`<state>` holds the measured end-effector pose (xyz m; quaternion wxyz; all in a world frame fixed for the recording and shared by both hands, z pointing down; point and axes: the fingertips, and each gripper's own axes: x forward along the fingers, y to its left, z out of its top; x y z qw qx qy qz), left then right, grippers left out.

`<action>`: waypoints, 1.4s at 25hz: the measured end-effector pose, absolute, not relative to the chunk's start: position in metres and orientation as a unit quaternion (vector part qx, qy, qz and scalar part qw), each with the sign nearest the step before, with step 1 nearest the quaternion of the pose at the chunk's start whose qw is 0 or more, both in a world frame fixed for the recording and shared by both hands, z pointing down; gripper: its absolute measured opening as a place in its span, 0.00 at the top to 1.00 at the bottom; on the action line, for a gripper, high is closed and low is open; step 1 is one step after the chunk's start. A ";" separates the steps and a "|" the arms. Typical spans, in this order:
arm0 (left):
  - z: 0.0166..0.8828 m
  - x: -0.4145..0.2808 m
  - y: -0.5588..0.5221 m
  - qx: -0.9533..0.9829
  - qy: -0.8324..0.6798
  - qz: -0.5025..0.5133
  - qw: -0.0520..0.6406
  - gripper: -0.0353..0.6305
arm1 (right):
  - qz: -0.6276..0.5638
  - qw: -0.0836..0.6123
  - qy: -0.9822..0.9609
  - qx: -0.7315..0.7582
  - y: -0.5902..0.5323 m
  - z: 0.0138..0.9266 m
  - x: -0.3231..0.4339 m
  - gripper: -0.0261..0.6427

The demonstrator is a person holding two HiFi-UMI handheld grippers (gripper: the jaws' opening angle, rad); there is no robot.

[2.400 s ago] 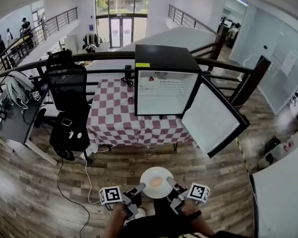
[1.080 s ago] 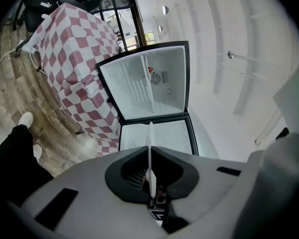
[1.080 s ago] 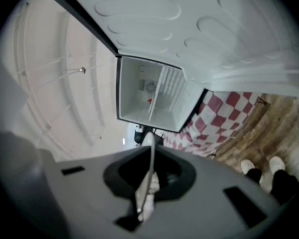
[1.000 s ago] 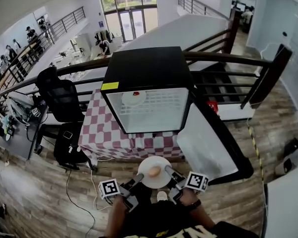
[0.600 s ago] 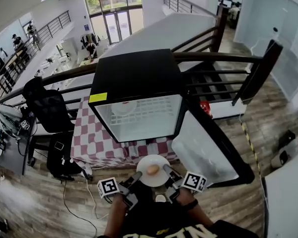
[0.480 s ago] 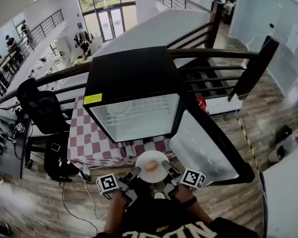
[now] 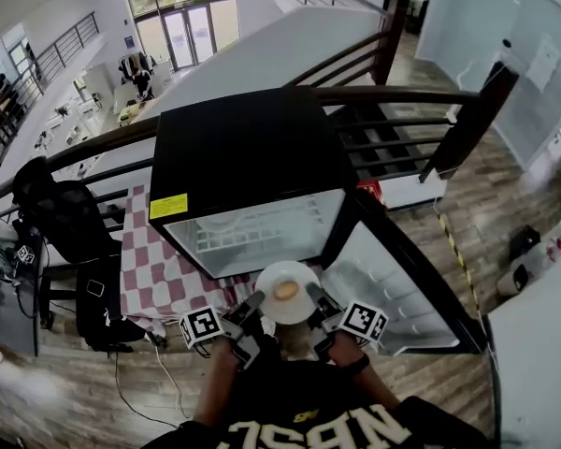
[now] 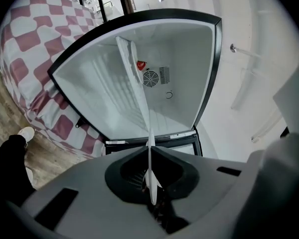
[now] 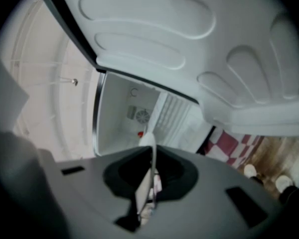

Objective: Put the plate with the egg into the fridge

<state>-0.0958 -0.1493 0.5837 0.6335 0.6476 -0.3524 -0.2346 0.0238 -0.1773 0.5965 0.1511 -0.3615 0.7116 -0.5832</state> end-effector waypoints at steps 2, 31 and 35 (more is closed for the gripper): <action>0.582 -0.103 -0.166 0.653 -0.361 -0.230 0.625 0.90 | -0.580 0.157 0.713 -0.362 -0.190 0.593 0.018 0.92; 0.602 -0.122 -0.283 0.660 -0.419 -0.167 0.601 0.90 | -0.553 0.172 0.677 -0.455 -0.300 0.602 0.006 0.92; 0.602 -0.120 -0.288 0.653 -0.416 -0.175 0.608 0.90 | -0.556 0.173 0.671 -0.459 -0.303 0.603 0.008 0.92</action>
